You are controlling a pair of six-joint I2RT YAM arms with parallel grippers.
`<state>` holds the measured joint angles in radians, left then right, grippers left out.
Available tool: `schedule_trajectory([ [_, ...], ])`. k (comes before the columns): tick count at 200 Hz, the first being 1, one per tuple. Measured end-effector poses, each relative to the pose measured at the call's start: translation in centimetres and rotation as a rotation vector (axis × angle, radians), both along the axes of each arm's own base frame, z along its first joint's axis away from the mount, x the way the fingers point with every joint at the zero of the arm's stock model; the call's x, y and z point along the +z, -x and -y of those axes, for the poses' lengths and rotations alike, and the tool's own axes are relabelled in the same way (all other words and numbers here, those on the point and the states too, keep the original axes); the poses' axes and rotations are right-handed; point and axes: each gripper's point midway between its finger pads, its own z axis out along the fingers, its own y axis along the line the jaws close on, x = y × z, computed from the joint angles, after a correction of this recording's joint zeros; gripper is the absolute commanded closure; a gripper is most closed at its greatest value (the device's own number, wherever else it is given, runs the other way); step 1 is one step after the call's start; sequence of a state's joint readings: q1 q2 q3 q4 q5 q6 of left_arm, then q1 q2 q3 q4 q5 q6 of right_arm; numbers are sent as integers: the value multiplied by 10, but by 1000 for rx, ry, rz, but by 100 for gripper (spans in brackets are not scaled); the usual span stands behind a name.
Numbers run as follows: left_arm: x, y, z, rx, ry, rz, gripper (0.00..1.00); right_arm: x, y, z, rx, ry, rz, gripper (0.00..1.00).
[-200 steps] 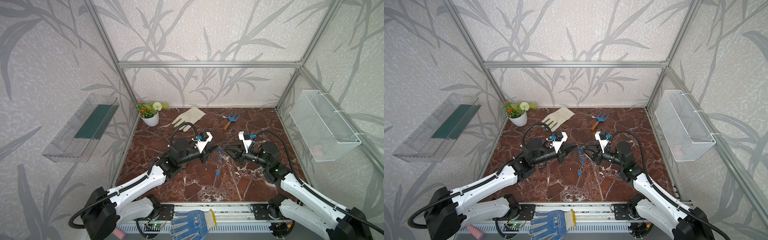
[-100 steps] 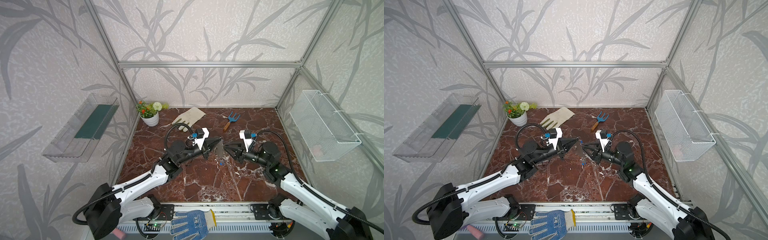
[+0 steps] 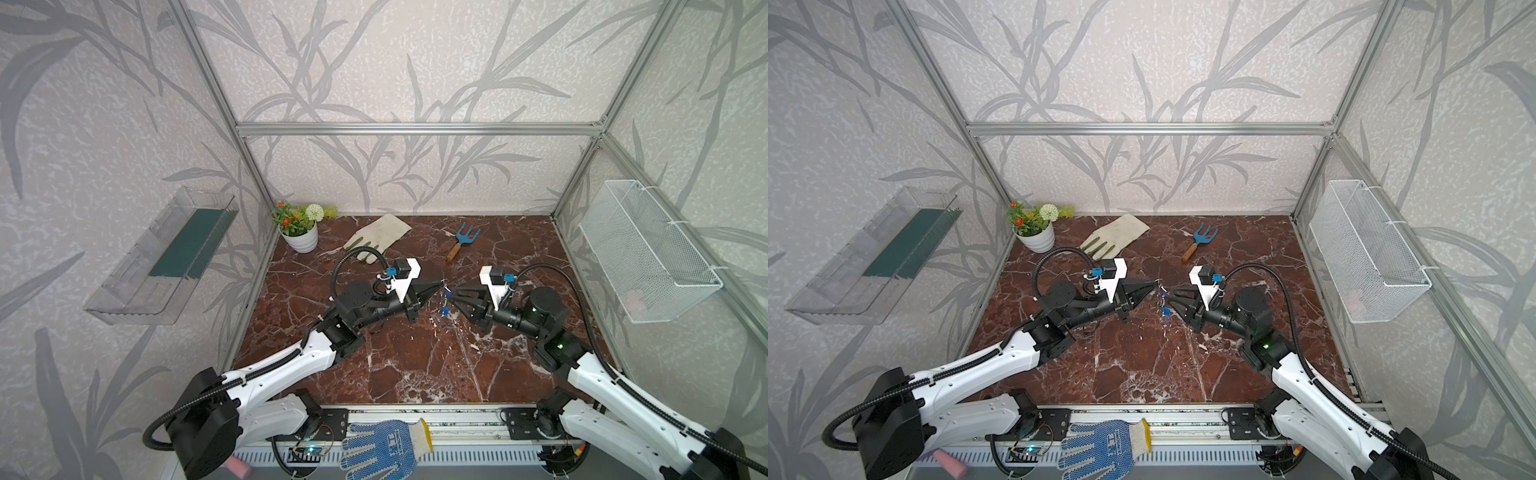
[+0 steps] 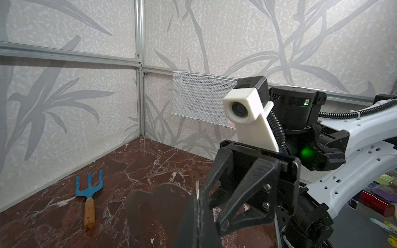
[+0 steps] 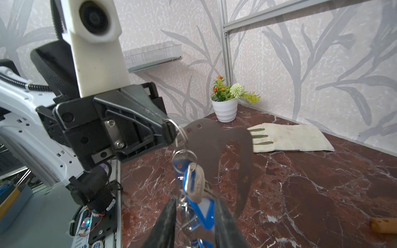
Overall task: Attach keys to a key ring
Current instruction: Insert the key into the keyring.
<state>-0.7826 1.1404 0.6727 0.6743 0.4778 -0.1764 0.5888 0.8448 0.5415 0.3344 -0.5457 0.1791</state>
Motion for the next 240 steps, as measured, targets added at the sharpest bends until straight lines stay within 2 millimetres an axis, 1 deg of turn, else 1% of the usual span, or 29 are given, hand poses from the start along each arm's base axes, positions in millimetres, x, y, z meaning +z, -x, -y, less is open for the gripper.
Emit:
schedule_trajectory([
  [25,1,2,2,-10,-5,-5,100,0,2,-6,13,24,26,68],
  [46,3,3,2,-18,-3,-1,100,0,1,-7,3,37,42,72],
  [104,-2,5,4,-30,-18,-14,100,-3,-10,-2,-64,63,69,78],
  [127,-3,6,5,-37,-20,-16,100,-3,-10,-2,-67,65,74,81],
  [159,0,6,7,-48,-21,-16,100,0,-10,-3,-65,60,85,82],
  [193,-2,7,8,-53,-28,-22,100,3,-10,-3,-62,52,103,91],
  [211,-4,7,8,-52,-34,-28,100,5,-10,-3,-63,52,115,99],
  [240,-6,6,8,-51,-41,-35,100,4,-10,-4,-61,58,125,100],
])
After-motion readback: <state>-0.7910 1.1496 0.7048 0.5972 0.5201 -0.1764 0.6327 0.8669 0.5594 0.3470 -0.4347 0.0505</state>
